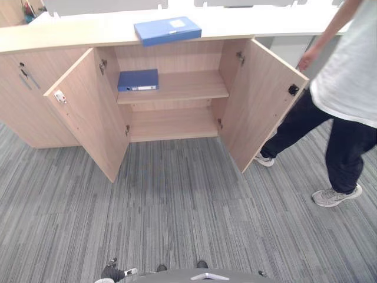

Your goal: Walk over to the cabinet, pick up the folder, carry it to the office cabinet, place the folder inside the office cabinet, then close the office cabinet door

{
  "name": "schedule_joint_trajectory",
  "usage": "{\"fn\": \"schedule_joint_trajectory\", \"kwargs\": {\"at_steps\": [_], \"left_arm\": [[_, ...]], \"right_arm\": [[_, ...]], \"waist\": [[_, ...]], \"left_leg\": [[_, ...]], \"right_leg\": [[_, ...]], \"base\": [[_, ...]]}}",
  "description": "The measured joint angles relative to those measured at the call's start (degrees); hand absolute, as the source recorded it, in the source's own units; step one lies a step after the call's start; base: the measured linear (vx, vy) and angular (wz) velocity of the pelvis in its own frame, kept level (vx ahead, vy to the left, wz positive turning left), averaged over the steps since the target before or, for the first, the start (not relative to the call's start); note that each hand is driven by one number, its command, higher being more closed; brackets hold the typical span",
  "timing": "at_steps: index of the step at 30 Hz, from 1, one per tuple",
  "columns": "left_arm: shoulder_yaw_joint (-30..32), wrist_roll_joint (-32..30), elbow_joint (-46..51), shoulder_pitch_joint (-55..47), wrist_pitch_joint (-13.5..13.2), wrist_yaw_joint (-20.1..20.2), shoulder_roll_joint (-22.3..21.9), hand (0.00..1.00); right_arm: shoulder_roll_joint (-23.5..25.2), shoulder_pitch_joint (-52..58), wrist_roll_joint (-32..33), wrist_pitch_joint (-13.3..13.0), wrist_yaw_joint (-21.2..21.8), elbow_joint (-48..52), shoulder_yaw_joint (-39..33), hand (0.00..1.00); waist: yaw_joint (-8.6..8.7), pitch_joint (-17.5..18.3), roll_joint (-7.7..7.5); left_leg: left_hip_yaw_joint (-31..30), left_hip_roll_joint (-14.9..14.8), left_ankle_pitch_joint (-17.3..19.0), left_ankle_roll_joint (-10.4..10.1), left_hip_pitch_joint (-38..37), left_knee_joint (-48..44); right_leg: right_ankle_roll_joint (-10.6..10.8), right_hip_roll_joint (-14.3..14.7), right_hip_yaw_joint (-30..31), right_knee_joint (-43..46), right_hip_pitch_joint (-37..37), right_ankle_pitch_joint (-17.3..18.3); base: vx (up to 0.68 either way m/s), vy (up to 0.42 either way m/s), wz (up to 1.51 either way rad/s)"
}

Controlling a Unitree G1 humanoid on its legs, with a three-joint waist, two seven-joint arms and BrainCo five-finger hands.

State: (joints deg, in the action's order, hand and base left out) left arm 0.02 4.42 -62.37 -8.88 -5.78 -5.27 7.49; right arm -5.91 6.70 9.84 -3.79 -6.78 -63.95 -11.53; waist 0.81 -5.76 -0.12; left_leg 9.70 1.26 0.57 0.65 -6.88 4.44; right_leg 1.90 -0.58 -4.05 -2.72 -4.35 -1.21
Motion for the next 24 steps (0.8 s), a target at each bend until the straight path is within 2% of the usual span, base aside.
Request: {"fn": "schedule_joint_trajectory", "kwargs": {"at_steps": [7,13,18,24], "left_arm": [[-0.09,-0.05,-0.14,0.92,-0.08,-0.24,0.20,0.00],[-0.13,-0.06,-0.22,0.94,-0.31,-0.26,0.15,0.00],[-0.18,-0.07,-0.41,0.94,-0.51,-0.32,0.13,0.00],[-0.22,-0.12,-1.36,1.30,-1.04,-0.32,0.18,0.00]], "right_arm": [[0.39,-1.79,-0.13,-0.28,0.00,-0.01,-0.52,0.00],[0.40,-2.13,-0.23,-0.36,-0.01,0.01,-0.49,0.00],[0.37,-2.11,-0.32,-0.38,-0.03,0.02,-0.35,0.00],[0.28,-2.16,-0.70,-0.96,-0.04,0.02,0.37,0.00]], "waist": [[-0.05,-1.18,-0.15],[-0.05,-1.27,-0.08],[-0.05,-1.29,-0.12],[-0.07,-1.36,-0.38]], "left_leg": [[0.12,0.03,0.70,-1.15,-1.61,0.00],[0.43,0.03,0.54,-1.03,-2.11,0.05],[0.98,0.07,-0.08,-0.15,-2.05,0.46],[1.20,0.09,0.08,-0.31,-1.79,0.49]], "right_leg": [[0.94,-0.12,-0.30,-0.67,-1.92,0.04],[0.99,-0.12,-0.25,-0.76,-2.35,0.08],[0.94,-0.11,-0.36,-1.69,-2.40,-0.22],[0.99,-0.14,-0.36,-2.24,-2.33,-0.49]], "base": [[0.02,0.002,0.01],[-0.08,-0.027,-0.02],[-0.10,-0.030,-0.02],[-0.04,-0.014,-0.02]]}}
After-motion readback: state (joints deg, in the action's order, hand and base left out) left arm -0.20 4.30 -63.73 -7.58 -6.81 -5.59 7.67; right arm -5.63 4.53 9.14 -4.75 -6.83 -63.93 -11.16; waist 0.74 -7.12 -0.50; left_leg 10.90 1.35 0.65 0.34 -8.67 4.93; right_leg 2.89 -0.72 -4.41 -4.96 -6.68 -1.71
